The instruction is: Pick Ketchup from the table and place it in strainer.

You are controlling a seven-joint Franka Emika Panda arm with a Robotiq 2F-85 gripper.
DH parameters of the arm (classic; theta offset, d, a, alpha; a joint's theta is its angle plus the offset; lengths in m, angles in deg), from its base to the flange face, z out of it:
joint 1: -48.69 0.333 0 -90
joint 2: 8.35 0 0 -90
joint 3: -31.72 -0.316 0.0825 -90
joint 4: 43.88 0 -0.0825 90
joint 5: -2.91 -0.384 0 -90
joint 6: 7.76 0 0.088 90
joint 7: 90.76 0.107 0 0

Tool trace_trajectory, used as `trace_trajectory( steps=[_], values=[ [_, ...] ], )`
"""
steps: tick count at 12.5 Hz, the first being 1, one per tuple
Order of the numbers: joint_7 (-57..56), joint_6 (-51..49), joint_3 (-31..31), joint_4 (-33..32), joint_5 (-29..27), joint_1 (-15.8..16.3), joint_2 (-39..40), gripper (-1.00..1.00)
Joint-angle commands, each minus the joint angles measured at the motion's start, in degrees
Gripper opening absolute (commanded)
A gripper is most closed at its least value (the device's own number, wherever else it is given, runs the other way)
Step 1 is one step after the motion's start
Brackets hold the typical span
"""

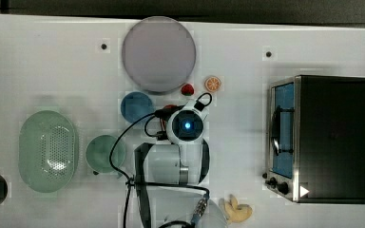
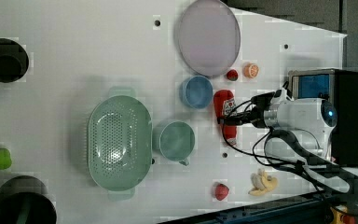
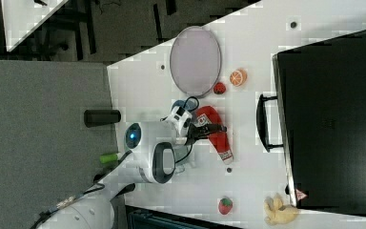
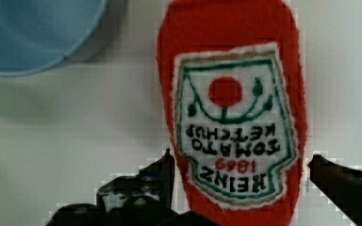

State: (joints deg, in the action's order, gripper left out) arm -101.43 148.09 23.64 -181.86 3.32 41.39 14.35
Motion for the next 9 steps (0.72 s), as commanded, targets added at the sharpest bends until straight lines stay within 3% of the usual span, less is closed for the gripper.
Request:
trace_trajectory(
  steps=[1, 3, 9],
  values=[
    [-2.55, 1.9, 0.21, 0.23, 0.12, 0.13, -0.48, 0.68],
    [-2.56, 1.95, 0.23, 0.37, 0.12, 0.13, -0.75, 0.21],
    [-2.54, -4.56, 0.09, 0.55, 0.09, 0.14, -10.14, 0.21]
  ],
)
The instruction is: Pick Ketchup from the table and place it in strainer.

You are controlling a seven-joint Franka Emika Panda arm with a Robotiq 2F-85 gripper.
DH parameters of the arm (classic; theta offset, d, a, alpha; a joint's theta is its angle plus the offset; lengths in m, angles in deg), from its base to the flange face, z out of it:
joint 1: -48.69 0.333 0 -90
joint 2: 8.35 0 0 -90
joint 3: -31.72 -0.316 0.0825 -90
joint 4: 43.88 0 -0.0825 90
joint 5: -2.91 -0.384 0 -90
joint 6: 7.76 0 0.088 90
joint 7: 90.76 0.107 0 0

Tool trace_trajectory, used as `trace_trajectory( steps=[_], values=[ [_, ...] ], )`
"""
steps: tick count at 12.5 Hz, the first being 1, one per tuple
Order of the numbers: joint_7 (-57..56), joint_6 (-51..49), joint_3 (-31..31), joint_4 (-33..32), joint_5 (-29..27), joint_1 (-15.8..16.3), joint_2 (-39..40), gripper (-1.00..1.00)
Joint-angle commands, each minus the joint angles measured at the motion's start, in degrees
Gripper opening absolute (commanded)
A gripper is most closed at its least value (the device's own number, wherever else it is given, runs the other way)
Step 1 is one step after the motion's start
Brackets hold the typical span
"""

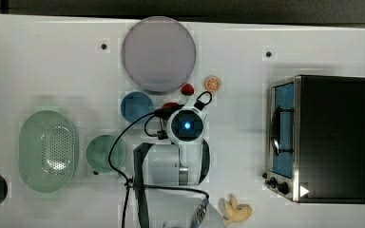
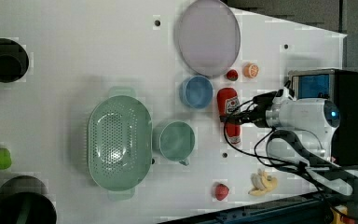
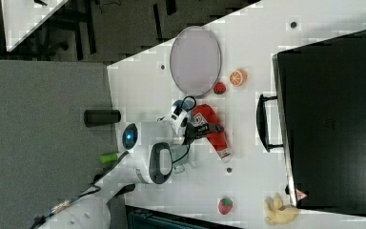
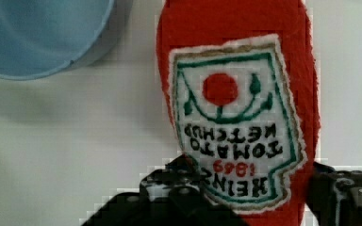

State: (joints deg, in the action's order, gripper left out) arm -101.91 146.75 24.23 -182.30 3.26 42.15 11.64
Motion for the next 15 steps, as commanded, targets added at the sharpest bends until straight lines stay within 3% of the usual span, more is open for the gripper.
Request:
trace_trajectory(
  steps=[1, 8, 15],
  values=[
    [-1.96, -6.24, -0.75, 1.13, 0.14, -0.61, -10.53, 0.21],
    [10.11, -31.49, -8.83, 5.62, 0.03, 0.62, -28.26, 0.21],
    [35.18, -31.41, -25.22, 7.97, -2.42, 2.43, -28.4, 0.21]
  ],
)
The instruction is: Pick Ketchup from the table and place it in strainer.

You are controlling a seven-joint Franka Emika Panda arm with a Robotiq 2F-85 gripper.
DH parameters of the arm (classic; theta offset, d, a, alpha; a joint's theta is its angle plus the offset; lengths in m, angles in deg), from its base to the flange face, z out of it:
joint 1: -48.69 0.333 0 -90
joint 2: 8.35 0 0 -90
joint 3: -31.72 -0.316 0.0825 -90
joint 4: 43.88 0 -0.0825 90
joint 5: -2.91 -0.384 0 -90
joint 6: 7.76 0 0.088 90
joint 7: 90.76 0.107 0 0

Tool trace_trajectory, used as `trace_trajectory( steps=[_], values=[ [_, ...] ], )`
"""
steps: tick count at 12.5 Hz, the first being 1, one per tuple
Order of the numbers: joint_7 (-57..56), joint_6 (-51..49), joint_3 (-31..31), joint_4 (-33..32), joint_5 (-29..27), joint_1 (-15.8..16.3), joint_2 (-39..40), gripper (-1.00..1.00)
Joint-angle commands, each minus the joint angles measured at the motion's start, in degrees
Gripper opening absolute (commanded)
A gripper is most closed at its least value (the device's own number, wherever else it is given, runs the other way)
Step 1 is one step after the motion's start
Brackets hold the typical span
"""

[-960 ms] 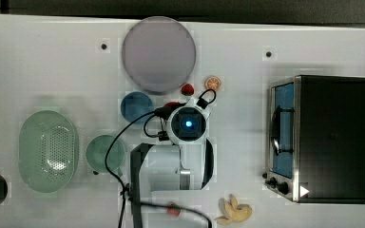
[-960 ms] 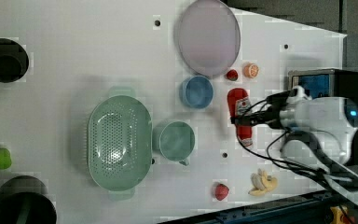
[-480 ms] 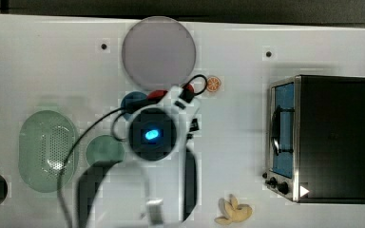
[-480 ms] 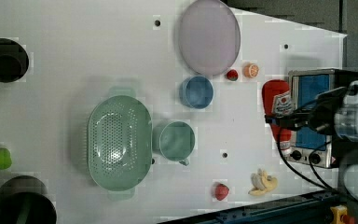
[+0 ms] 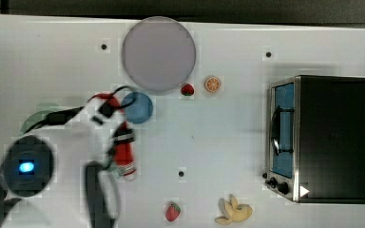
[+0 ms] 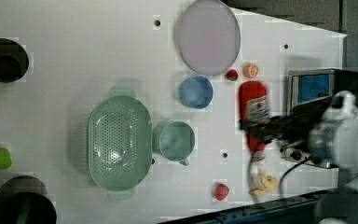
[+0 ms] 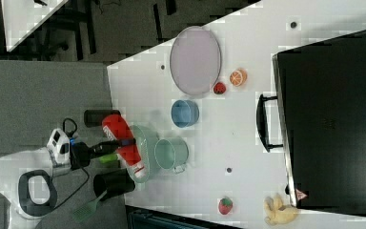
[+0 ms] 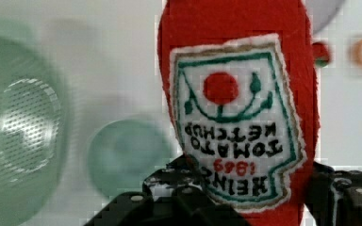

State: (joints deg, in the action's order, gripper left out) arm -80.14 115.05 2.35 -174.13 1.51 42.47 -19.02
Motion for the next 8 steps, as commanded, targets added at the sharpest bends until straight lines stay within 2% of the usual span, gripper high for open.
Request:
trace_trajectory(
  steps=[1, 8],
  values=[
    [17.54, 1.13, -5.53, -0.03, -0.67, 2.13, 3.17, 0.21],
    [35.18, 16.54, -15.07, 0.25, -0.62, 2.33, 15.31, 0.21]
  ],
)
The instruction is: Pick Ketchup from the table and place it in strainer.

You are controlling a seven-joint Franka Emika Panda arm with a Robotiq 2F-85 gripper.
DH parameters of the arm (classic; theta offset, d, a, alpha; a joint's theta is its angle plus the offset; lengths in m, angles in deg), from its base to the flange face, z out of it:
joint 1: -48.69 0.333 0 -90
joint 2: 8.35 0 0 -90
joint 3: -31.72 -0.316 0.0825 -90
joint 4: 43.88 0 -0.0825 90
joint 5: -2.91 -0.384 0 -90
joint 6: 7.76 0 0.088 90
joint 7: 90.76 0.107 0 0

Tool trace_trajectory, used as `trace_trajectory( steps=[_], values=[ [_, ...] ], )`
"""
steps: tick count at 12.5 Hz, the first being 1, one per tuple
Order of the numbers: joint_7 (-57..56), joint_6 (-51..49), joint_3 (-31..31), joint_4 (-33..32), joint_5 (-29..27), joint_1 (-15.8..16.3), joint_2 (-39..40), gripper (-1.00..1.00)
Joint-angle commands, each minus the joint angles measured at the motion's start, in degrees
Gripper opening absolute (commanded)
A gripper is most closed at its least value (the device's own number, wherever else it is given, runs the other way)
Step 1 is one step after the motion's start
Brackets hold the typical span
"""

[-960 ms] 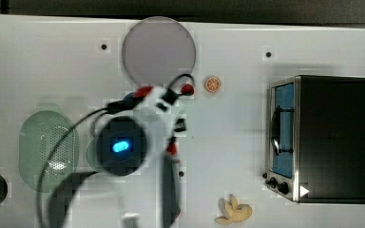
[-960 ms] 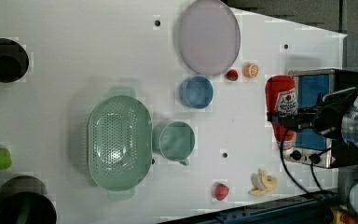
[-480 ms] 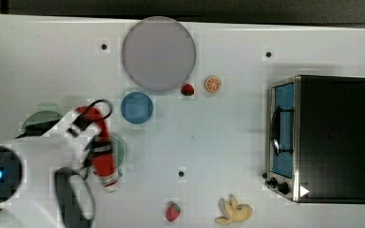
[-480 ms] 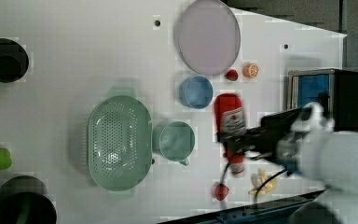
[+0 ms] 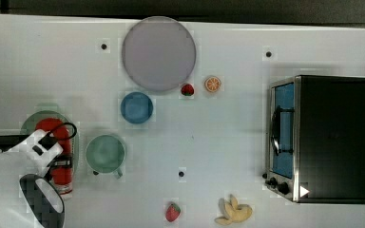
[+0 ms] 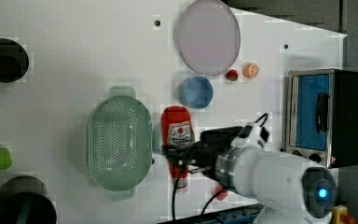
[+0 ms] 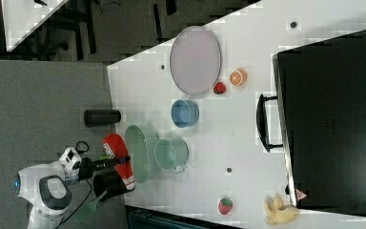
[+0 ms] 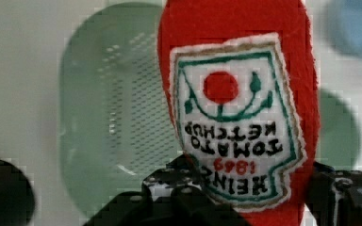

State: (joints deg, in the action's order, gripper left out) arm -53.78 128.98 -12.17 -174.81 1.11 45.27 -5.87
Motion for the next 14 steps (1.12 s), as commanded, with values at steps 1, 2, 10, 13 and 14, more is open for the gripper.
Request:
trace_trajectory(
  steps=[1, 2, 10, 13, 14],
  values=[
    [10.51, 4.4, -1.05, 0.94, -0.12, -0.3, 4.45, 0.21],
    [11.42, 6.36, -1.22, 0.94, 0.03, -0.08, 6.77, 0.21],
    [11.52, 19.06, -0.64, 1.03, 4.58, 0.92, 20.84, 0.9],
    [12.64, 17.74, -0.58, 1.8, 4.58, 0.23, 17.36, 1.0],
    [14.55, 15.44, -0.56, 2.5, 4.52, -0.43, 14.99, 1.0]
  ],
)
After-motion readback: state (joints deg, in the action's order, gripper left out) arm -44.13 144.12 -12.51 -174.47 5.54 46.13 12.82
